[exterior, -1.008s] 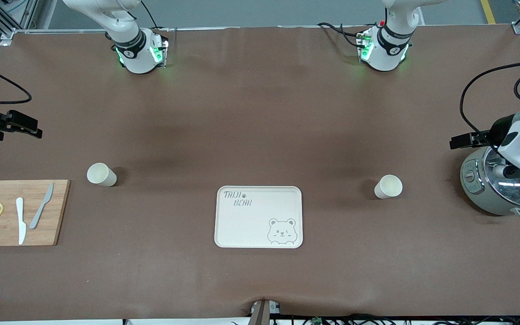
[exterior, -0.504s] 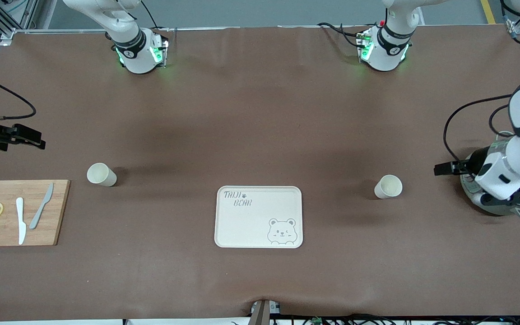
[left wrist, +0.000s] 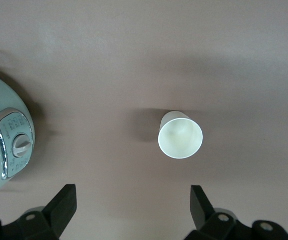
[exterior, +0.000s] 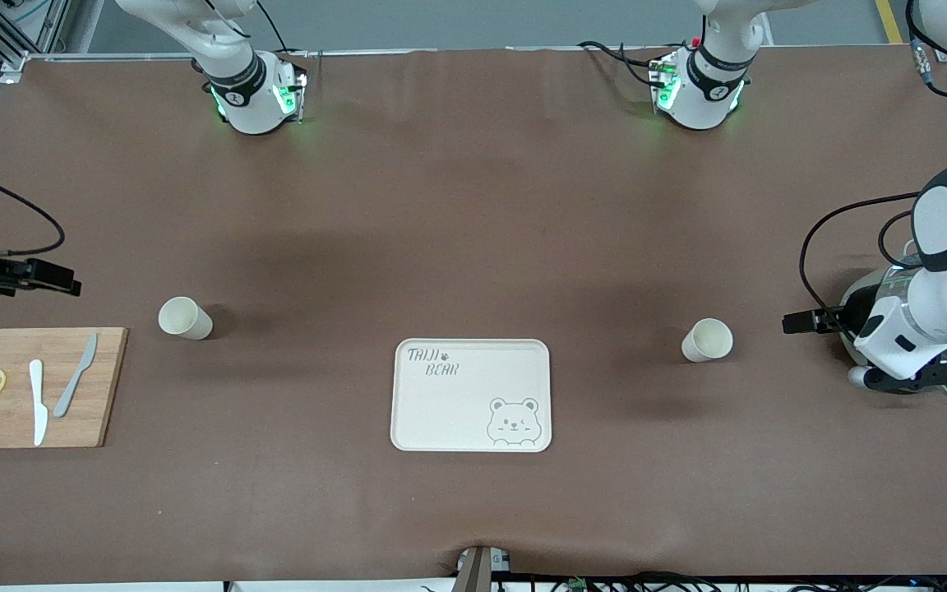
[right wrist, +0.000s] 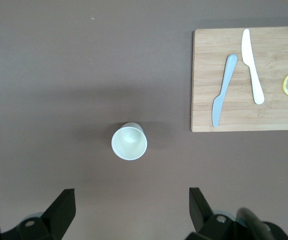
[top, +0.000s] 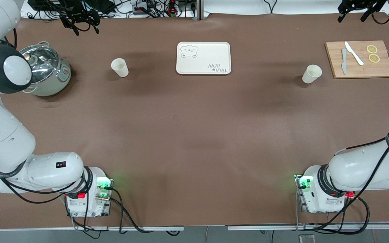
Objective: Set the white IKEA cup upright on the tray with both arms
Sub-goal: 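Close the right gripper on one cup while the left gripper grasps the other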
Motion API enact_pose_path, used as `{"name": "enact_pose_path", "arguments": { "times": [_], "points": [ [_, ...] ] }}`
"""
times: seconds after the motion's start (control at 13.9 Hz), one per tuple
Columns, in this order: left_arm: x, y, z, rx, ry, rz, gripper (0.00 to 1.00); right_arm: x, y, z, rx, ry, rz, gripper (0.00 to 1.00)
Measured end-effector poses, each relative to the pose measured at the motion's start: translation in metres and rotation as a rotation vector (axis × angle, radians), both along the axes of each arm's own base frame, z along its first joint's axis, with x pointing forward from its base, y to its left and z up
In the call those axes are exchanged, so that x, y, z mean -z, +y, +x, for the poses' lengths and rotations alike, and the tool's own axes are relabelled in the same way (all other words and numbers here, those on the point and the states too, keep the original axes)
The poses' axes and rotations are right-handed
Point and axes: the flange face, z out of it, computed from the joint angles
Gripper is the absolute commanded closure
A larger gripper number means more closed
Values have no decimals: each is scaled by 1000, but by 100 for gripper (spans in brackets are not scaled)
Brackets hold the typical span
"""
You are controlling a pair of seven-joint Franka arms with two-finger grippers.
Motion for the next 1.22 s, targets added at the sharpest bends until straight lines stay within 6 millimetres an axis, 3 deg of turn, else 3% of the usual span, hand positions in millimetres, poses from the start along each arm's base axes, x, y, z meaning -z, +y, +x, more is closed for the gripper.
{"name": "enact_pose_path", "arguments": {
  "times": [0.29,0.5,0.79,1.01,1.22],
  "points": [
    [17,1,3,-2,15,-4,0,37,-13,8,5,54,4,0],
    [33,1,7,-3,3,-8,0,57,-20,2,20,92,17,0],
    [83,-7,3,-24,-20,-10,0,99,-25,-11,38,92,34,0],
    [127,-13,-12,-30,-21,-12,12,142,-25,-34,46,49,31,0],
    [145,-16,-22,-29,-9,-12,23,186,-22,-56,63,12,37,0]
  ]
}}
